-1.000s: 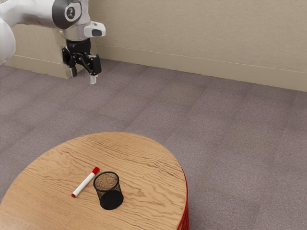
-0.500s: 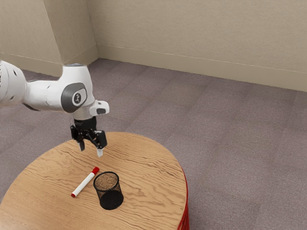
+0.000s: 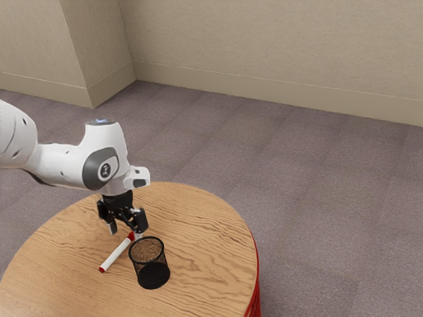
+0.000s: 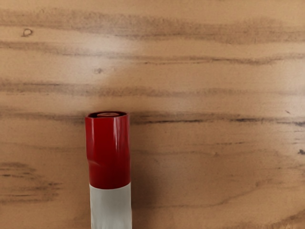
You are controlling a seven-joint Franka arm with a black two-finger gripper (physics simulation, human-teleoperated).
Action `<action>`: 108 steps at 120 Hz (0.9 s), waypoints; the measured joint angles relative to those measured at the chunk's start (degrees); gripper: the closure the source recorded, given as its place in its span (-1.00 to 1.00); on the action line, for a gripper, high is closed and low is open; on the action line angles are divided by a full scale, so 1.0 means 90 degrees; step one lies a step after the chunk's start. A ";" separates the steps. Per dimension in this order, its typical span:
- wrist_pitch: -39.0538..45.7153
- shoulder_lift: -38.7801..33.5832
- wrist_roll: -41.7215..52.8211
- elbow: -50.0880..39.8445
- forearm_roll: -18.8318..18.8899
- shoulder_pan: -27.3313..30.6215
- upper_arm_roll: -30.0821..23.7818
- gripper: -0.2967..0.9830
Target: Put the marker into the pen holder.
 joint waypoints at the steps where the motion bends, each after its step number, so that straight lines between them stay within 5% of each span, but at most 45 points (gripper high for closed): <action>1: 0.0007 0.0001 -0.0001 -0.0009 0.0001 -0.0011 0.0000 -0.51; 78: 0.0610 0.0286 0.0032 -0.0062 0.0391 0.0032 0.0021 -0.48; 108: 0.0715 0.0317 0.0058 -0.0062 0.0395 0.0031 0.0021 0.03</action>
